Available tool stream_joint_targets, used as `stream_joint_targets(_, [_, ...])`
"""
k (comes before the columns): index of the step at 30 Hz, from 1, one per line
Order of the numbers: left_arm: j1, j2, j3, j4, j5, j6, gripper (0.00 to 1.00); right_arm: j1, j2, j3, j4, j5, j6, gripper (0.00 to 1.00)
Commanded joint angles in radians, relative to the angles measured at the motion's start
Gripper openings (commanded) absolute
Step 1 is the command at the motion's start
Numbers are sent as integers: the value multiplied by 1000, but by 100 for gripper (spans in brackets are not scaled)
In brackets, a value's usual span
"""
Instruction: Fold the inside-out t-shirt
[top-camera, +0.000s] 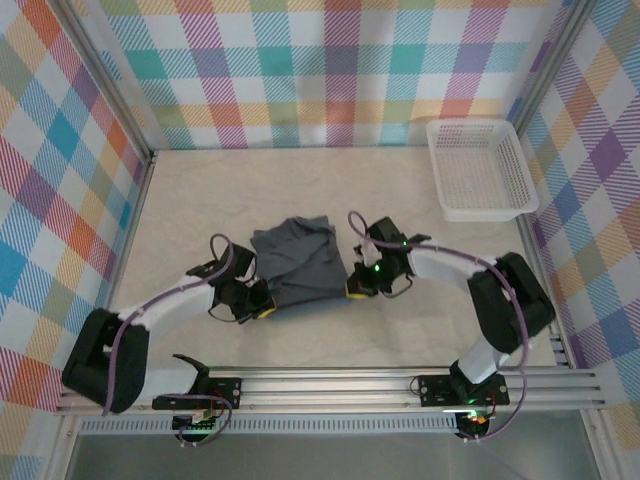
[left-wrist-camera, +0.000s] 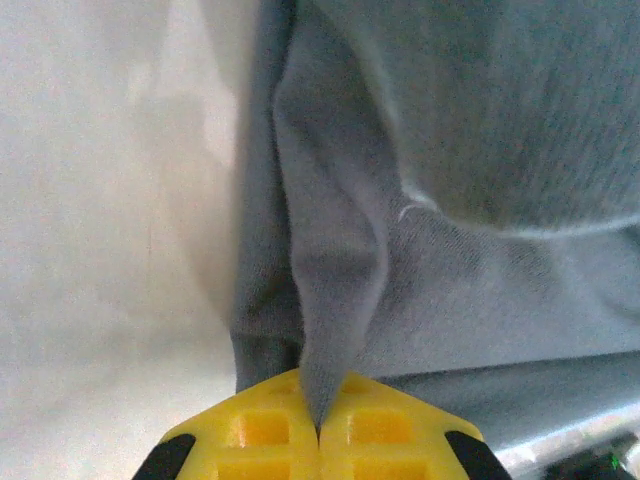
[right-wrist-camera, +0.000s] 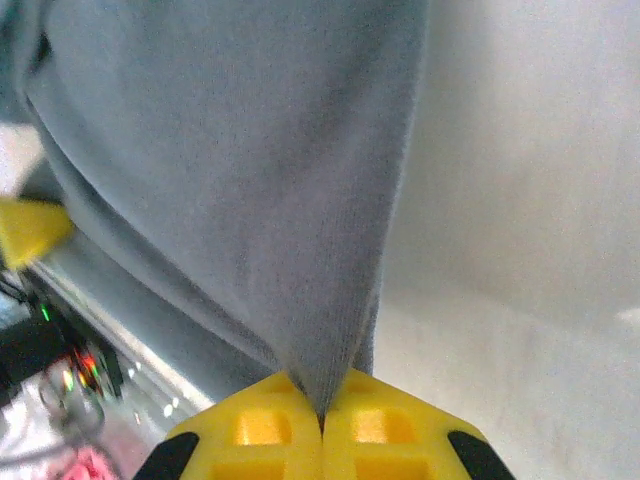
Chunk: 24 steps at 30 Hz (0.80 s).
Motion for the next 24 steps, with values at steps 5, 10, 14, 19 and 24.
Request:
stream_joint_targets(5, [-98,-249,-112,-150,7,-192,36,123,-206,-126,-87,55,139,39])
stream_joint_targets(10, [-117,-387,-78,-151,-112,-221,49,118,-172,36,-176,195,78,49])
stream_joint_targets(14, [-116,-278,-28,-62,-128,-207,49,90,-129,101,-132,337,109,49])
stream_joint_targets(19, [-115,-125,36,34,-180,-180,46,29,-52,140,-86,440,136,57])
stream_joint_targets(24, [-116,-15,66,136,-169,-182,46,23,63,175,19,281,115,52])
